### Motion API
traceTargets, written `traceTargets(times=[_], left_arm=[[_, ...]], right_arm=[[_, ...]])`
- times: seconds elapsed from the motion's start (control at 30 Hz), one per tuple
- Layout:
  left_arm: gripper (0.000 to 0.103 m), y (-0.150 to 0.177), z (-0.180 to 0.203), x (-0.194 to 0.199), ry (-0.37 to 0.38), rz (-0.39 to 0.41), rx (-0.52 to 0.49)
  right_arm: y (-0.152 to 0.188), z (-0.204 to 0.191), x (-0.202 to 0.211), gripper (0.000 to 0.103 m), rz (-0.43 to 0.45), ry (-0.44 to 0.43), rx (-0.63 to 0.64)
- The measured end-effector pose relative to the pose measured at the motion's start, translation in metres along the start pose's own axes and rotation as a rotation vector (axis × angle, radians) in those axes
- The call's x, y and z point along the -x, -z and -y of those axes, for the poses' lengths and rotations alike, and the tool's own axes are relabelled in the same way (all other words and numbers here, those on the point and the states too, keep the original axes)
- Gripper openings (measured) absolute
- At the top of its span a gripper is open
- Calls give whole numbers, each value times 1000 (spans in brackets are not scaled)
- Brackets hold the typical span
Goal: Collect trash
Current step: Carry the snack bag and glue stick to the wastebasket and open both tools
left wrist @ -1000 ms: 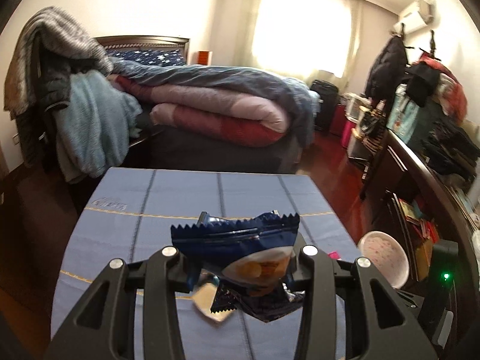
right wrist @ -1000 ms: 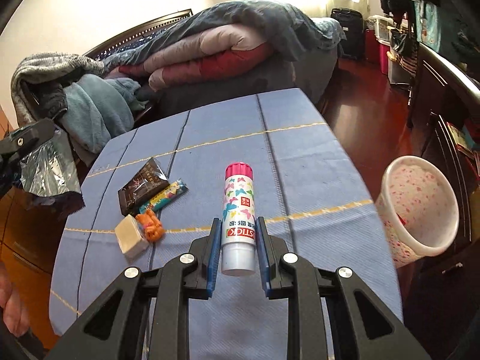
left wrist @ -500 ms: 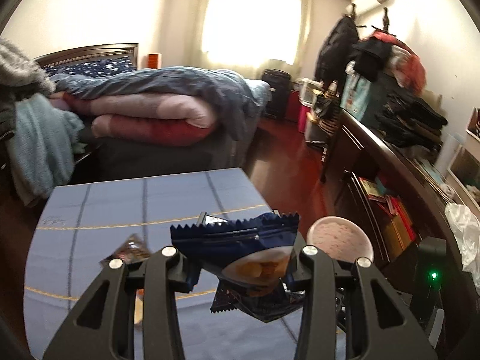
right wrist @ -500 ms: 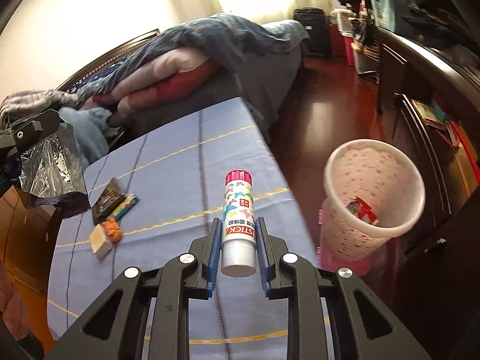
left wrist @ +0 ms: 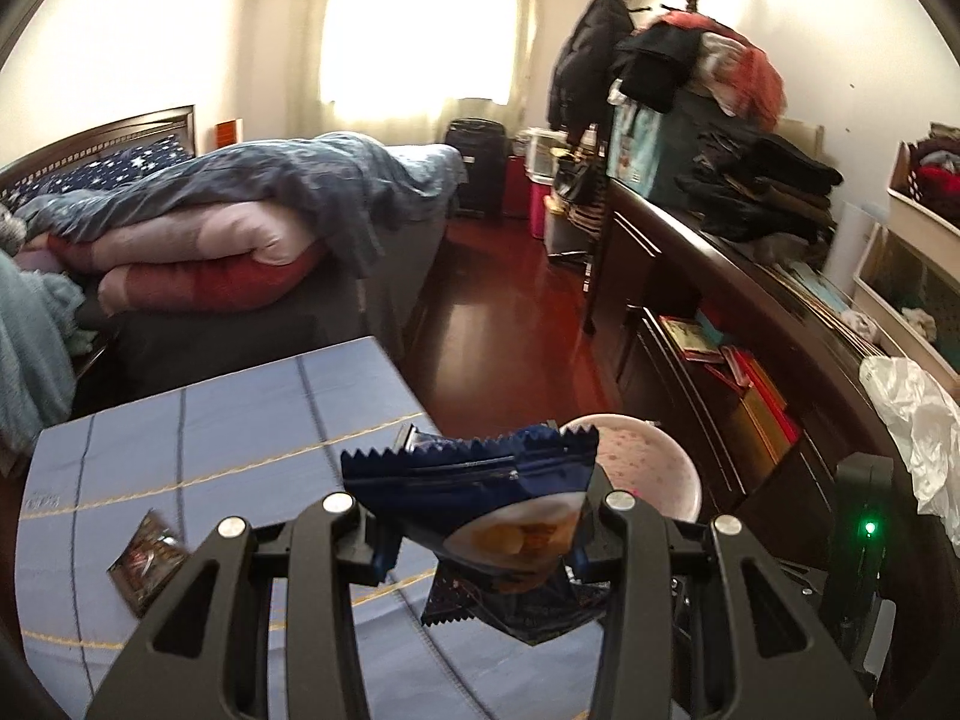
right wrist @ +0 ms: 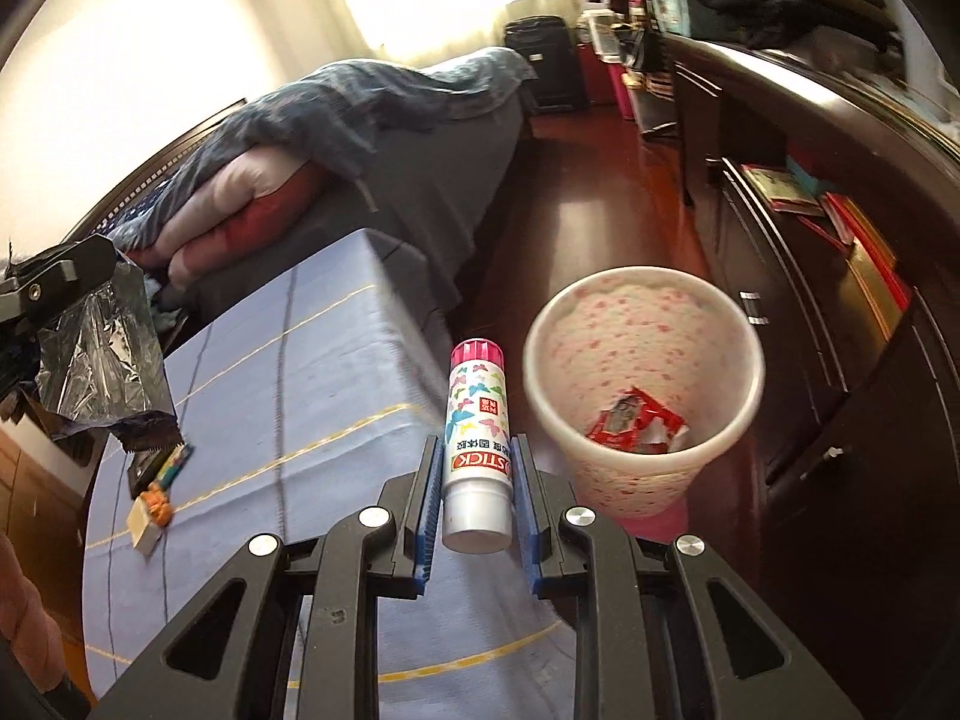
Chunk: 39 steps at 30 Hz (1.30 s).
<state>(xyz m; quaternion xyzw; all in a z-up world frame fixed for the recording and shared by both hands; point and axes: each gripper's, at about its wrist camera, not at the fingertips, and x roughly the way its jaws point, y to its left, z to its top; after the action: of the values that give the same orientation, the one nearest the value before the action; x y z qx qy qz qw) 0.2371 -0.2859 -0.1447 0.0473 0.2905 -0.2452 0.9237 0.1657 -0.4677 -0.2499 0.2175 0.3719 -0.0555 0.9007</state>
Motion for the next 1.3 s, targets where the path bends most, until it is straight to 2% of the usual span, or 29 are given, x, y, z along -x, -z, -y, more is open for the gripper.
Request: traceTargets(times=[0.53, 0.7, 1.0, 1.07, 1.17, 1.23, 1.3], left_arm=[[41, -15, 79, -62, 112, -24, -163], [41, -18, 101, -95, 140, -47, -191], [42, -24, 118, -156, 185, -98, -190], [46, -25, 120, -167, 199, -102, -185], [73, -23, 121, -186, 209, -111, -173], [76, -22, 121, -195, 204, -113, -169], [80, -22, 120, -200, 205, -117, -164]], right_arm=[[-20, 67, -4, 23, 45, 109, -106], [-30, 87, -17, 23, 51, 143, -131], [-49, 114, -57, 23, 46, 203, -158], [-52, 117, -65, 23, 45, 214, -161], [-56, 123, -78, 29, 58, 236, -161], [-56, 124, -82, 37, 58, 250, -161], [-55, 127, -84, 38, 53, 253, -168]])
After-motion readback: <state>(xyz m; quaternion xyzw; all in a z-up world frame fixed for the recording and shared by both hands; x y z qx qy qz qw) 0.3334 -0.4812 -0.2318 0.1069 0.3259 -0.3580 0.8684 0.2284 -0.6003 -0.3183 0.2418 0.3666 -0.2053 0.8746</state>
